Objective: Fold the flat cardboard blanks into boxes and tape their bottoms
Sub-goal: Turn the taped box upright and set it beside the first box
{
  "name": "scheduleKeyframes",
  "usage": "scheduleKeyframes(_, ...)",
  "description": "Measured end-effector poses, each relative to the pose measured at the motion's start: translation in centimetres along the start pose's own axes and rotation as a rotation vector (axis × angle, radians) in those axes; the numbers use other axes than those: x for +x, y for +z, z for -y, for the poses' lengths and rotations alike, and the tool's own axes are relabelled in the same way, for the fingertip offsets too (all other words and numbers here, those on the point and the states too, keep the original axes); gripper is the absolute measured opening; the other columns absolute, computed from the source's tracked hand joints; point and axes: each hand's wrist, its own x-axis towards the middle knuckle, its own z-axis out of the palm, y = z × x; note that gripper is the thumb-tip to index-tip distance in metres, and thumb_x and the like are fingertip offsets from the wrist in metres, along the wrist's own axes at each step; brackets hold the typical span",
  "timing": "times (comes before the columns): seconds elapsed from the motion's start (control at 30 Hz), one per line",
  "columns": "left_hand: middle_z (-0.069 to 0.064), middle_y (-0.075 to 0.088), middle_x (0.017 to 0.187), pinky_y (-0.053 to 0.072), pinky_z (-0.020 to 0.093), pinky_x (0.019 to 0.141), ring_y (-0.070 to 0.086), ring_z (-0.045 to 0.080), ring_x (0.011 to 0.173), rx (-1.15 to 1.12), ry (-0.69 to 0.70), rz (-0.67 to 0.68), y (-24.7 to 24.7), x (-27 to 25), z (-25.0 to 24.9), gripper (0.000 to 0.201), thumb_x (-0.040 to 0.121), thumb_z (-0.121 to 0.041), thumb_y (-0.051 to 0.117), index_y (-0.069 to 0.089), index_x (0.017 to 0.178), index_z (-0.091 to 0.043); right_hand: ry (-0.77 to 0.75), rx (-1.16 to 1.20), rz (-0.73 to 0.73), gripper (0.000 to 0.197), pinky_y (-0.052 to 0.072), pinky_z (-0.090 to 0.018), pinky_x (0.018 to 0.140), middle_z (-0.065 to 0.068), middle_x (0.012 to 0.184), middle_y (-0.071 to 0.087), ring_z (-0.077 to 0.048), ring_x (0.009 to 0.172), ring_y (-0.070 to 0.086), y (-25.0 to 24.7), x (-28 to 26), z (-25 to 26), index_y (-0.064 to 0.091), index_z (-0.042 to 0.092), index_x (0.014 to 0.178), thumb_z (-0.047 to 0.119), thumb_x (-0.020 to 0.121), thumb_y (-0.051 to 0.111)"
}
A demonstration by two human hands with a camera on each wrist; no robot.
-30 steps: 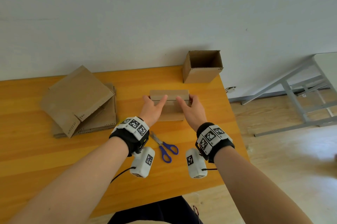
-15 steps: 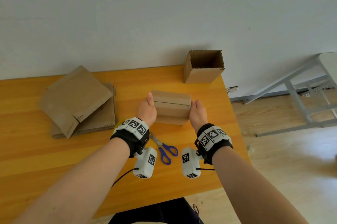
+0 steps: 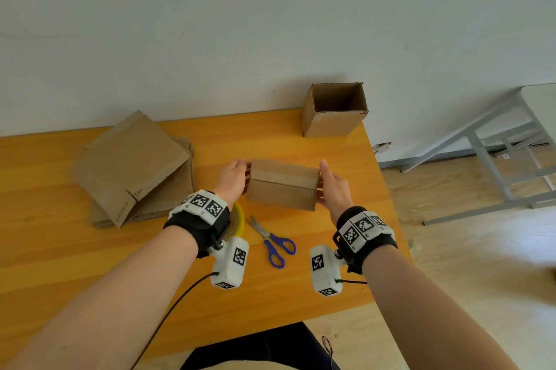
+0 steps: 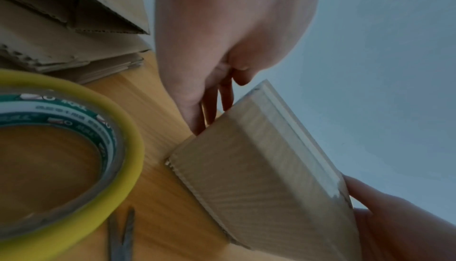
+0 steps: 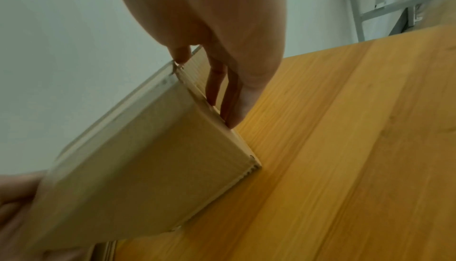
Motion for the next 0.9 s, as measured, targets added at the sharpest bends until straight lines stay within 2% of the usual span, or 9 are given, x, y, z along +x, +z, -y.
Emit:
scheduleKeyframes(0.1,0.008,0.063,0.113,0.046,0.037,0.095,0.059,0.022,0.102,-0.086,-0.013,0.022,-0.7,-0.5,-0.4,0.046,0.099,-0.044,0.036,0.053,0.122,-0.007,0.021,0.044,0.046,0.035,0.052,-0.035,0.088,-0.002,0.095,0.059,-0.021,0.096,0.059,-0.3,-0.8,0.9,0.055,0.013,0.093,0.048,0.094,0.049)
scheduleKeyframes(0.17,0.008,0.064,0.111,0.048,0.036,0.091,0.061,0.021,0.099,-0.111,0.002,0.024,-1.2,-1.0,-0.9,0.042,0.099,-0.041,0.038,0.054,0.120,-0.008,0.003,0.048,0.065,0.029,0.051,-0.032,0.087,-0.006,0.106,0.060,-0.023,0.102,0.057,-0.3,-1.0,1.2,0.056,0.010,0.107,0.036,0.094,0.056)
scheduleKeyframes(0.27,0.007,0.065,0.116,0.046,0.044,0.099,0.060,0.023,0.108,-0.069,0.031,0.027,-2.0,-1.3,-1.7,0.043,0.096,-0.044,0.042,0.058,0.123,-0.013,-0.077,0.013,0.092,0.038,0.048,-0.033,0.093,-0.009,0.115,0.060,-0.022,0.106,0.057,0.1,-1.2,1.7,0.056,0.001,0.126,0.015,0.091,0.060)
scheduleKeyframes(0.43,0.010,0.065,0.113,0.047,0.044,0.100,0.061,0.023,0.107,-0.130,0.079,0.001,-3.0,-1.1,-3.4,0.030,0.099,-0.030,0.043,0.060,0.112,-0.010,-0.214,-0.070,0.136,0.040,0.044,-0.032,0.099,-0.004,0.121,0.061,-0.018,0.113,0.055,1.3,-1.1,2.8,0.057,0.004,0.127,0.002,0.088,0.061)
scheduleKeyframes(0.53,0.014,0.062,0.115,0.047,0.045,0.098,0.059,0.025,0.108,-0.197,0.078,-0.060,-3.8,-0.1,-3.9,0.034,0.097,-0.032,0.047,0.052,0.114,-0.003,-0.221,-0.008,0.148,0.034,0.044,-0.035,0.101,-0.005,0.118,0.063,-0.019,0.111,0.057,2.0,-0.3,3.5,0.060,0.006,0.122,0.007,0.088,0.062)
scheduleKeyframes(0.63,0.010,0.061,0.116,0.048,0.040,0.096,0.057,0.022,0.110,-0.218,0.089,-0.093,-4.3,1.1,-4.1,0.035,0.095,-0.035,0.049,0.053,0.116,-0.007,-0.191,0.097,0.205,0.025,0.045,-0.032,0.099,-0.002,0.113,0.065,-0.019,0.111,0.058,2.8,0.4,4.5,0.061,0.013,0.116,0.023,0.094,0.057)
scheduleKeyframes(0.7,0.008,0.062,0.116,0.049,0.035,0.092,0.057,0.021,0.111,-0.213,0.107,-0.081,-4.5,1.9,-4.4,0.031,0.096,-0.032,0.048,0.055,0.117,-0.010,-0.163,0.153,0.238,0.035,0.043,-0.032,0.102,0.001,0.115,0.062,-0.019,0.115,0.056,3.4,1.1,5.3,0.056,0.012,0.125,0.031,0.096,0.052)
scheduleKeyframes(0.8,0.007,0.061,0.116,0.047,0.035,0.093,0.055,0.021,0.113,-0.214,0.104,-0.081,-4.7,3.2,-5.0,0.025,0.098,-0.022,0.045,0.055,0.118,-0.011,-0.143,0.122,0.240,0.055,0.039,-0.034,0.108,-0.003,0.129,0.055,-0.020,0.122,0.051,4.3,2.5,6.2,0.044,0.011,0.138,0.045,0.095,0.048)
scheduleKeyframes(0.9,0.007,0.058,0.122,0.045,0.038,0.100,0.054,0.020,0.116,-0.208,0.096,-0.084,-4.8,4.5,-5.6,0.031,0.098,-0.012,0.042,0.050,0.127,-0.015,-0.170,0.045,0.218,0.055,0.037,-0.038,0.109,0.003,0.123,0.052,-0.019,0.124,0.049,5.2,3.9,6.9,0.043,0.013,0.139,0.047,0.096,0.045)
